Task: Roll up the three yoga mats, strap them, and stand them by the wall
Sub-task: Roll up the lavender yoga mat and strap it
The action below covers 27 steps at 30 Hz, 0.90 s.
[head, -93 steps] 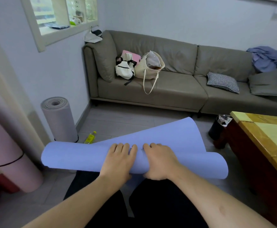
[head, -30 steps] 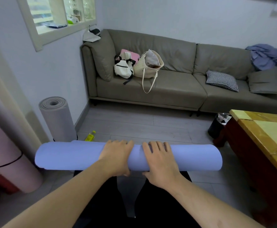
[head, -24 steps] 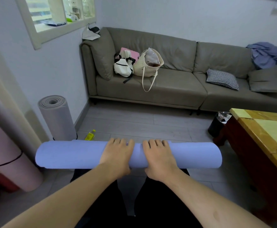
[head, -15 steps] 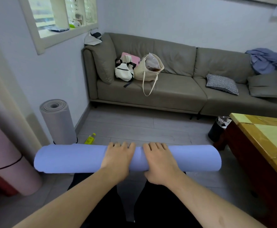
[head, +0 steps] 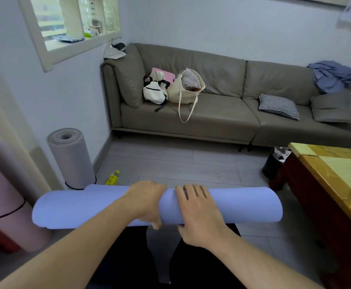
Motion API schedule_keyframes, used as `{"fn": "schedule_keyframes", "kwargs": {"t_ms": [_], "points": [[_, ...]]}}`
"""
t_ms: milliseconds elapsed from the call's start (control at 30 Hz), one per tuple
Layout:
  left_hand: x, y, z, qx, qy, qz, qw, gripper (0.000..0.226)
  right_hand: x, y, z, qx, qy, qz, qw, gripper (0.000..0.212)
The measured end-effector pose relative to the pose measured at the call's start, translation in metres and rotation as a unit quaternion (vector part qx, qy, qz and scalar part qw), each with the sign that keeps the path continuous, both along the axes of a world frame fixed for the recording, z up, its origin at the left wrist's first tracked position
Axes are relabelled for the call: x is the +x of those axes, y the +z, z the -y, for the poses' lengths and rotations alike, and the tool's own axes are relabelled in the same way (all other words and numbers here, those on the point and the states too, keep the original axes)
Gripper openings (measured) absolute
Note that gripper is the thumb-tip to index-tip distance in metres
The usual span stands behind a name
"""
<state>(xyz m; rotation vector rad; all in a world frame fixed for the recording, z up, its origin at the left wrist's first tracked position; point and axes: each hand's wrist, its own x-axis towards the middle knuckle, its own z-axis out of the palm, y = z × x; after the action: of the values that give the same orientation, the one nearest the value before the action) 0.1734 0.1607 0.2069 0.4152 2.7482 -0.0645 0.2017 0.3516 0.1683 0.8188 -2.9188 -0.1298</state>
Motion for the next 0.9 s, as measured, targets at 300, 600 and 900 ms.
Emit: {"fn": "schedule_keyframes", "kwargs": {"t_ms": [300, 600, 900], "points": [[0.018, -0.029, -0.012, -0.036, 0.043, -0.134, 0.989, 0.082, -0.012, -0.001, 0.003, 0.01, -0.005, 0.023, 1.0, 0.068], [0.02, -0.026, -0.014, -0.02, 0.056, -0.14, 0.988, 0.073, -0.007, -0.012, -0.002, -0.026, -0.024, -0.013, 0.999, 0.082], [0.032, -0.053, -0.017, -0.024, 0.036, -0.227, 0.973, 0.076, -0.016, -0.013, -0.001, -0.005, -0.047, -0.006, 0.999, 0.078]]}}
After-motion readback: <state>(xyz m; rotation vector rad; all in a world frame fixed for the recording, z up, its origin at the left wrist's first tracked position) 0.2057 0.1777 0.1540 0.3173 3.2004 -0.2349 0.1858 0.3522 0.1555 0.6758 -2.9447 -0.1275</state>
